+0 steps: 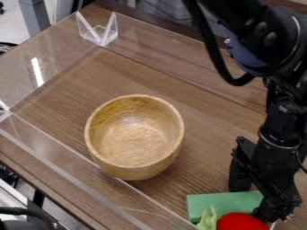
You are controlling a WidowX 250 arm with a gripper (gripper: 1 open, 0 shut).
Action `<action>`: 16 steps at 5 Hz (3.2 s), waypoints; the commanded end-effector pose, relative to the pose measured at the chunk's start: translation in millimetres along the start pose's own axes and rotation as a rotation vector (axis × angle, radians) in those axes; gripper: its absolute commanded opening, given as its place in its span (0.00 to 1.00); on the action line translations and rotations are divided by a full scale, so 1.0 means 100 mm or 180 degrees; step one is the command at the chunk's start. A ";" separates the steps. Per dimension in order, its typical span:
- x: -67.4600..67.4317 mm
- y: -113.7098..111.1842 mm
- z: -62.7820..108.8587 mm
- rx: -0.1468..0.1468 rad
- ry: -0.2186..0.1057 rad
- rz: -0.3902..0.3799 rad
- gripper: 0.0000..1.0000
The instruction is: Move the red fruit to the left
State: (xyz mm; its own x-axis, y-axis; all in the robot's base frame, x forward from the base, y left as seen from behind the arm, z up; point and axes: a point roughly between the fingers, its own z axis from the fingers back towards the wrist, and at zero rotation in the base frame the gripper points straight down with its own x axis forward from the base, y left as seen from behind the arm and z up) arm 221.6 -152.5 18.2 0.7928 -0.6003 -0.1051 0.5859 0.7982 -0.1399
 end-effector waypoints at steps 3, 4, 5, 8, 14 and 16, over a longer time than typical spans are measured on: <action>0.03 -0.03 0.04 0.0053 -0.0039 -0.0245 0.00; 0.04 -0.04 0.04 0.0074 -0.0028 -0.0409 0.00; 0.02 -0.08 0.06 0.0082 -0.0033 -0.0467 0.00; -0.09 -0.16 0.05 0.0082 -0.0061 -0.0449 0.00; -0.08 0.29 1.02 0.0382 -0.0443 0.1044 0.00; 0.01 0.40 1.13 0.0376 -0.0528 0.1440 0.00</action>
State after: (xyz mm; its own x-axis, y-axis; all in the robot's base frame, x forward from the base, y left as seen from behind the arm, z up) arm 256.1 -114.2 111.8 0.9822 -0.1870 -0.0153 0.1870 0.9823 0.0021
